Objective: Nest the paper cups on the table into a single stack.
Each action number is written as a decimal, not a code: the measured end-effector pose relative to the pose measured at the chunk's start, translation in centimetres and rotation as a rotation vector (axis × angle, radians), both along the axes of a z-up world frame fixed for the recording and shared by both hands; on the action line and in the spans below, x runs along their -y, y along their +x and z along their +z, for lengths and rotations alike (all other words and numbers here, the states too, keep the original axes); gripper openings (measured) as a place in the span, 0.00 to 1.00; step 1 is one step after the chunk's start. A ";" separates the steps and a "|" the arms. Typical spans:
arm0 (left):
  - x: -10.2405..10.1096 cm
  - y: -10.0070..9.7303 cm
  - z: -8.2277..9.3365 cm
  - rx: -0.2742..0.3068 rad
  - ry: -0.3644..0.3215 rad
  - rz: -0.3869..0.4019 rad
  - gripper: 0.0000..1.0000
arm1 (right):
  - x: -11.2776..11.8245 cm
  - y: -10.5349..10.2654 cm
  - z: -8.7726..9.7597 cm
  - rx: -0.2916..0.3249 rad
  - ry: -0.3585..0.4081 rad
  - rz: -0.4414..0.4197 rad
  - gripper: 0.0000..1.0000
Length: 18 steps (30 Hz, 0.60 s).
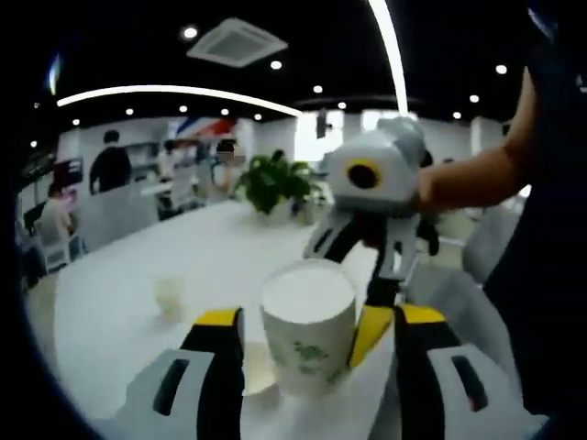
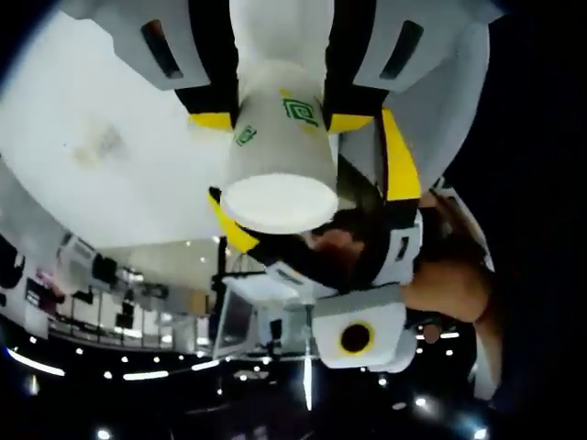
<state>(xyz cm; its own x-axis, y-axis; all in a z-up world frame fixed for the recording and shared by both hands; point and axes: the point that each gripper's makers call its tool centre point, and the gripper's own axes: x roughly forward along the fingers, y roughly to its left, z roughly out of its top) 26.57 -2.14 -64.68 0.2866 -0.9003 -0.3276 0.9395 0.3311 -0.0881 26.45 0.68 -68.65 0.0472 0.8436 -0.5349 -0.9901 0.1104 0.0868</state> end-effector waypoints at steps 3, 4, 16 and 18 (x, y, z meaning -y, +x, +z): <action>0.2 0.2 0.1 0.046 0.020 -0.012 0.57 | 0.2 -0.2 -0.1 -0.003 -0.008 0.012 0.33; 0.2 0.2 0.2 0.043 0.023 -0.011 0.57 | 0.2 -0.1 -0.1 -0.002 -0.008 0.011 0.33; -0.9 1.3 1.9 0.027 -0.027 0.017 0.43 | 0.0 0.0 1.0 -0.012 0.046 -0.001 0.33; -0.9 1.2 1.5 0.026 -0.007 0.010 0.41 | -0.3 0.0 1.4 -0.014 0.060 -0.003 0.33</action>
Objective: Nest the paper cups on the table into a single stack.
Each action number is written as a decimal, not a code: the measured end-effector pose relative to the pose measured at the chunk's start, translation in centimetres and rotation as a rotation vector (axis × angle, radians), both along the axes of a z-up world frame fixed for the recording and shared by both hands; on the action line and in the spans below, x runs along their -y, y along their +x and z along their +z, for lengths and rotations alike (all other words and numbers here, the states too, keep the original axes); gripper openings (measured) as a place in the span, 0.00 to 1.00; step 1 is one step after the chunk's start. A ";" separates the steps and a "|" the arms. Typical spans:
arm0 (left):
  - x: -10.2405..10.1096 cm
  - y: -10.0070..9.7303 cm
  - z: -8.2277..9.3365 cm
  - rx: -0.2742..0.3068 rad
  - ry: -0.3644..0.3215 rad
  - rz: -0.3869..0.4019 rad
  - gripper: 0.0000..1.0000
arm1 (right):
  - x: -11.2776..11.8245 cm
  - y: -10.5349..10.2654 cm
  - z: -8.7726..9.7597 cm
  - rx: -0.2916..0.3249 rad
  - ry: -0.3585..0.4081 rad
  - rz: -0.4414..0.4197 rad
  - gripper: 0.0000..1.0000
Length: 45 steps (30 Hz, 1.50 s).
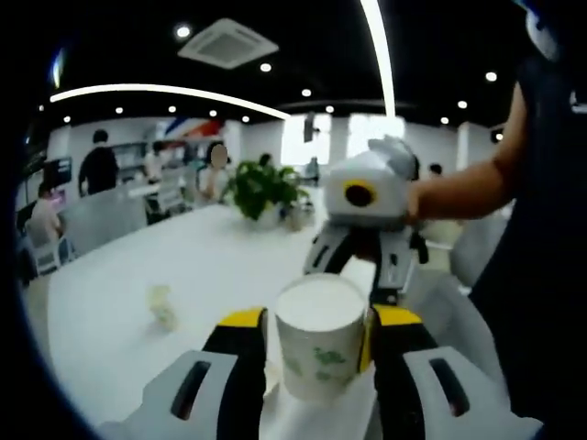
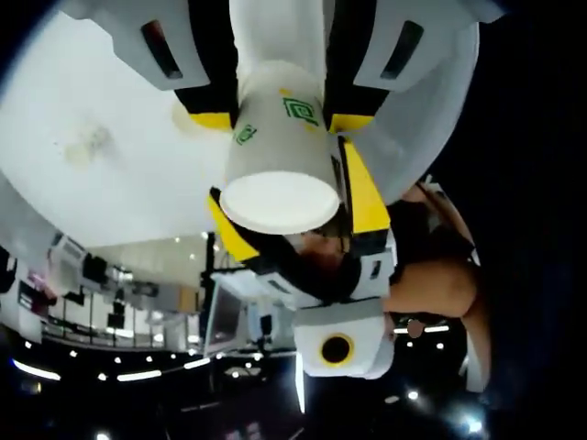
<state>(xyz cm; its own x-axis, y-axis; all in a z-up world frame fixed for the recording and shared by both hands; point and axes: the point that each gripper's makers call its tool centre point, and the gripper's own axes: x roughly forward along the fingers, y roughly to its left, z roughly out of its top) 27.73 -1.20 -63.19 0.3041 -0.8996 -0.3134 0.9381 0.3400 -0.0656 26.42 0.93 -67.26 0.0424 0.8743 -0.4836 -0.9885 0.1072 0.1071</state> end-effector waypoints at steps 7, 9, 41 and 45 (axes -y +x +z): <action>-0.7 0.2 1.2 -0.014 -0.055 0.025 0.36 | -0.3 0.4 1.2 0.028 0.034 -0.021 0.35; -1.1 0.8 2.0 -0.007 -0.093 0.055 0.36 | -0.3 1.1 1.9 0.033 0.071 -0.061 0.37; -4.3 1.9 4.1 -0.060 -0.263 0.132 0.33 | 0.6 0.9 12.9 -0.188 0.575 -0.151 0.00; -4.9 2.8 4.3 -0.059 -0.266 0.173 0.44 | 0.8 1.0 14.7 -0.147 0.560 -0.138 0.00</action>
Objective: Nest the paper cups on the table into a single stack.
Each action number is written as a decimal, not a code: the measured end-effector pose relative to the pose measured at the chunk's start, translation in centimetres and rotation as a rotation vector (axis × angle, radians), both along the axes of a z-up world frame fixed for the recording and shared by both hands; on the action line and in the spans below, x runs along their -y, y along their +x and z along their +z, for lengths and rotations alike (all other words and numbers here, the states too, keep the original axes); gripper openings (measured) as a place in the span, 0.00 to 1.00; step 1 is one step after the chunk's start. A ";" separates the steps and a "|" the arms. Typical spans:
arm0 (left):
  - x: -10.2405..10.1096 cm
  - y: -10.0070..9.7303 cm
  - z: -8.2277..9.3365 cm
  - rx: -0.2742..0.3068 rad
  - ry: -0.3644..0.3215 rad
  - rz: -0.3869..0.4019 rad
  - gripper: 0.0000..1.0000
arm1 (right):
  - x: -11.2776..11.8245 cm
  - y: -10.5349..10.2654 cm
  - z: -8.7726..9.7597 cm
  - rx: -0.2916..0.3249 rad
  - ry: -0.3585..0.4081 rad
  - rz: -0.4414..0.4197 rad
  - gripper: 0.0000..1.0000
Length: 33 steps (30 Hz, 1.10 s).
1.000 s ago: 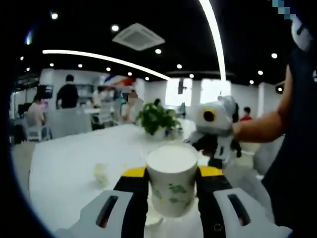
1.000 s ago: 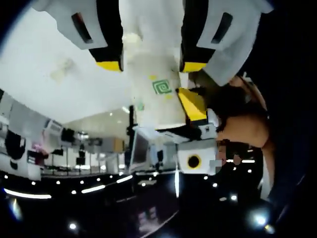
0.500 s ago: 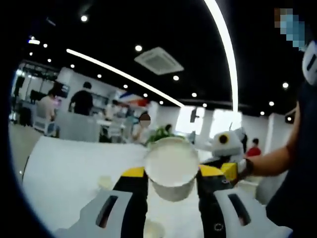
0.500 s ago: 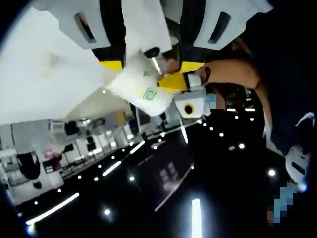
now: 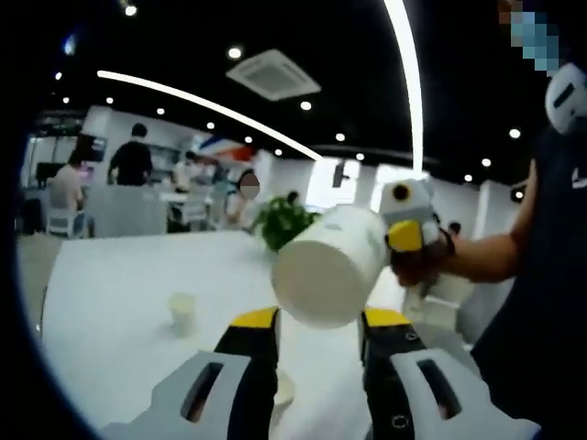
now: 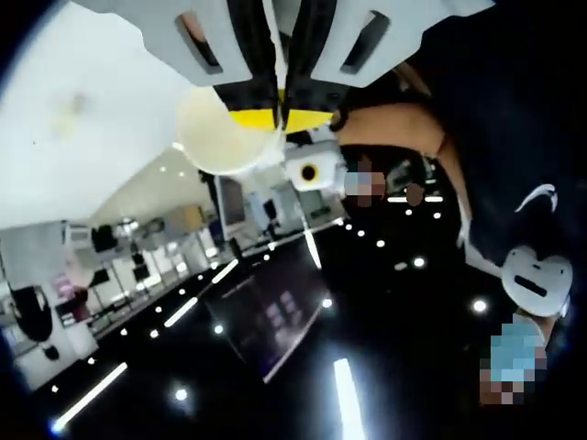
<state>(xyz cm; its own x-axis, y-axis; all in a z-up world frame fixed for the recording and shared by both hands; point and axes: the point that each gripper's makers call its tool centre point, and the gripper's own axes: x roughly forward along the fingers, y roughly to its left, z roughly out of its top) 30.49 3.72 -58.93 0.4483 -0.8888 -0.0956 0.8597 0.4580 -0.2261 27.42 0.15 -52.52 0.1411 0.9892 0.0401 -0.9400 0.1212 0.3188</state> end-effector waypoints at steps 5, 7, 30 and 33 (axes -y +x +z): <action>-1.1 1.1 -0.2 0.049 0.036 0.081 0.77 | 1.1 1.7 1.8 0.083 -0.098 -0.045 0.00; -2.0 1.7 -1.1 0.064 0.098 0.134 0.86 | 1.5 2.4 2.3 0.124 -0.157 -0.062 0.00; -9.2 0.1 -10.3 -0.061 0.336 0.291 0.98 | 0.0 4.1 -5.4 0.333 -1.135 0.202 0.00; -9.5 0.1 -10.7 -0.065 0.350 0.296 0.98 | -0.8 4.3 -6.9 0.326 -1.178 0.220 0.00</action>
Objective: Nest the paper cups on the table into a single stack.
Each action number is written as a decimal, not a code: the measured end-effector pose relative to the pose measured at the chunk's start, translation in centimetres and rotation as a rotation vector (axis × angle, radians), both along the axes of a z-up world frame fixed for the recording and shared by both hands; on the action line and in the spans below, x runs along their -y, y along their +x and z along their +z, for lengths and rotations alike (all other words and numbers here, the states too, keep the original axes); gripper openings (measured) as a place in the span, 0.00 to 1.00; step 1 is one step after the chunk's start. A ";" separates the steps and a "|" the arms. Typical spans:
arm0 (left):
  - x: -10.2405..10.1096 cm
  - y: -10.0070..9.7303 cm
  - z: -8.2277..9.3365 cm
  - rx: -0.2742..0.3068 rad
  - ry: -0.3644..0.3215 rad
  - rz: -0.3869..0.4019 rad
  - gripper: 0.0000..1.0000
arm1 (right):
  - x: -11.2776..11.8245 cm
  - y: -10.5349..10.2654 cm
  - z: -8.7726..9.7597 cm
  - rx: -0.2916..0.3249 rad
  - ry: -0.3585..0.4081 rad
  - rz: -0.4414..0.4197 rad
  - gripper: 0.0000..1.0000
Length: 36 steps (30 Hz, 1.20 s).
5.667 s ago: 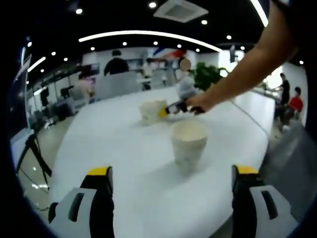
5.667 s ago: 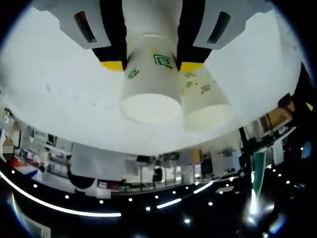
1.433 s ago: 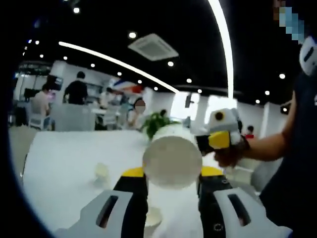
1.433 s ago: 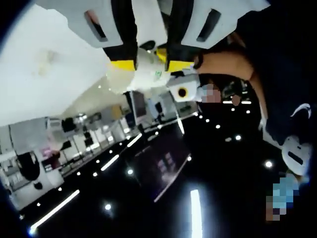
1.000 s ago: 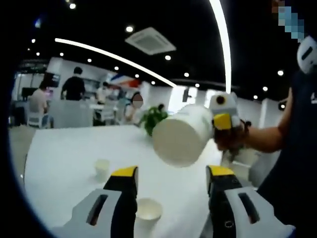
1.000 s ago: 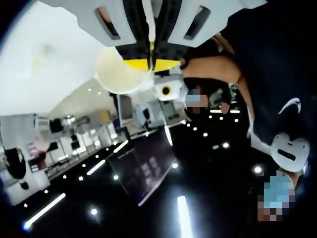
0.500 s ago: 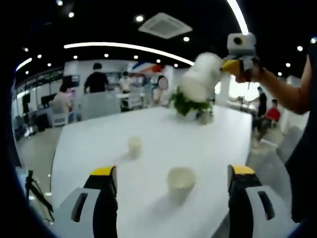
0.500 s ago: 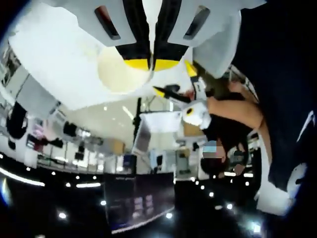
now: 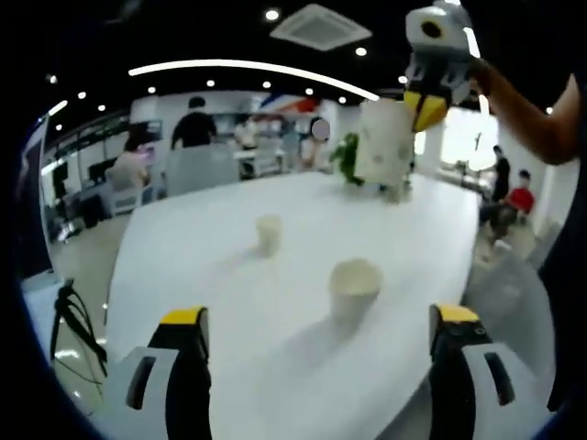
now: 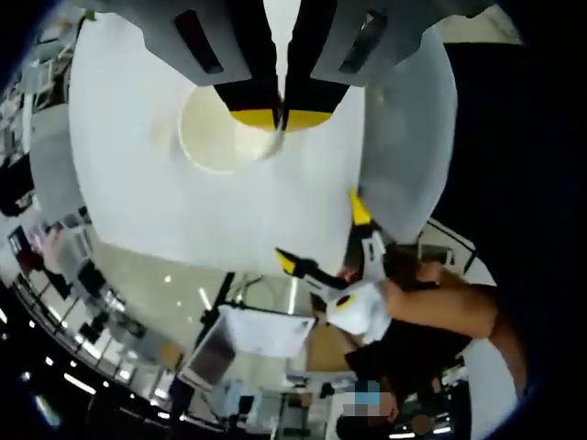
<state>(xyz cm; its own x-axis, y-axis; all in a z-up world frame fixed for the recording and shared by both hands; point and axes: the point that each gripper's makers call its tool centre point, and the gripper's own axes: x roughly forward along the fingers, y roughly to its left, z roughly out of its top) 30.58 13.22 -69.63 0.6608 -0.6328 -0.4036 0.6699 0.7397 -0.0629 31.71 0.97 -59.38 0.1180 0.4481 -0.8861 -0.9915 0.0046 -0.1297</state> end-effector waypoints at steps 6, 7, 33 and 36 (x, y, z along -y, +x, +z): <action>-0.1 -0.1 -0.3 0.000 -0.008 0.010 0.98 | -0.7 0.9 -2.8 -0.009 -0.059 -0.022 0.00; -0.1 -0.1 -0.3 0.000 -0.010 0.011 0.98 | -0.8 0.9 -3.1 -0.021 -0.062 -0.029 0.00; 1.2 -0.3 -1.1 -0.010 -0.023 0.014 0.98 | -1.5 0.2 -16.9 -0.133 -0.132 -0.098 0.00; 1.2 -0.3 -1.1 -0.010 -0.025 0.016 0.98 | -1.9 -0.1 -16.9 -0.137 -0.099 -0.083 0.00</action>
